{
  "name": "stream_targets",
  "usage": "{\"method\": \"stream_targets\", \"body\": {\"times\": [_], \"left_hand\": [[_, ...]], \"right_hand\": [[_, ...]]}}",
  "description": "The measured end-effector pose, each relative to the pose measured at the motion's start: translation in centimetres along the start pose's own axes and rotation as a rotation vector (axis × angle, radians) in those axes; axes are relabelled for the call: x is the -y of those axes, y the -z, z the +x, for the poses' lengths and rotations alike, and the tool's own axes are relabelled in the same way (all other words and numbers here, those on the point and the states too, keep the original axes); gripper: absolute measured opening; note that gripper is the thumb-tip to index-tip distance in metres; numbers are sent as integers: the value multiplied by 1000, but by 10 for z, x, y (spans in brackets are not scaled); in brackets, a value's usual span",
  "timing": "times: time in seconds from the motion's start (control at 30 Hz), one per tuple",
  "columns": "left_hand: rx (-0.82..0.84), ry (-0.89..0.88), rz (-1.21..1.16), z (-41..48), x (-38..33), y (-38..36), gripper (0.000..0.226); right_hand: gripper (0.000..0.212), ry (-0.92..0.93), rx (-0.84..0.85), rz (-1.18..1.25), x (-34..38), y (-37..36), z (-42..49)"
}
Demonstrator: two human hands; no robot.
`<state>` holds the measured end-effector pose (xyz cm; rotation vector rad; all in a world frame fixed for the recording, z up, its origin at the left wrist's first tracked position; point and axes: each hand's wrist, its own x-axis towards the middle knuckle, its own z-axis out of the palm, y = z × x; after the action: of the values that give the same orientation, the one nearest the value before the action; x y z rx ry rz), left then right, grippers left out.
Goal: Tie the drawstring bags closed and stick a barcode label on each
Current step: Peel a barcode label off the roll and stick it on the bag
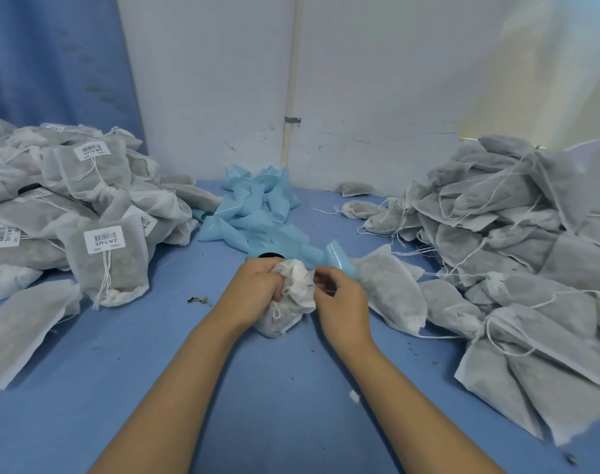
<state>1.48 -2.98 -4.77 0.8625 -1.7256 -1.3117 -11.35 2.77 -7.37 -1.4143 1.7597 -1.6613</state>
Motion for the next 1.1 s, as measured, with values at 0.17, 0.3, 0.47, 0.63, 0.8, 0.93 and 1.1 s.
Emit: {"method": "stream_targets", "body": {"times": [0.17, 0.3, 0.47, 0.63, 0.8, 0.93, 1.1], "left_hand": [[-33, 0, -20, -2, 4, 6, 15], [-16, -5, -43, -1, 7, 4, 14], [2, -5, -45, -1, 8, 5, 18], [-20, 6, -56, -1, 7, 5, 18], [-116, 76, -80, 1, 4, 8, 28], [-214, 115, -127, 5, 1, 11, 23], [-345, 156, -296, 8, -8, 11, 26]], "right_hand": [[15, -36, -9, 84, 2, -2, 0], [10, -74, 2, 118, 2, 0, 1], [16, -32, 28, 97, 1, -1, 1], [27, -97, 30, 205, 1, 0, 4], [23, -138, -199, 236, -1, 5, 6], [19, -252, -337, 499, 5, 10, 8], [20, -227, -280, 583, 19, 10, 7]]}}
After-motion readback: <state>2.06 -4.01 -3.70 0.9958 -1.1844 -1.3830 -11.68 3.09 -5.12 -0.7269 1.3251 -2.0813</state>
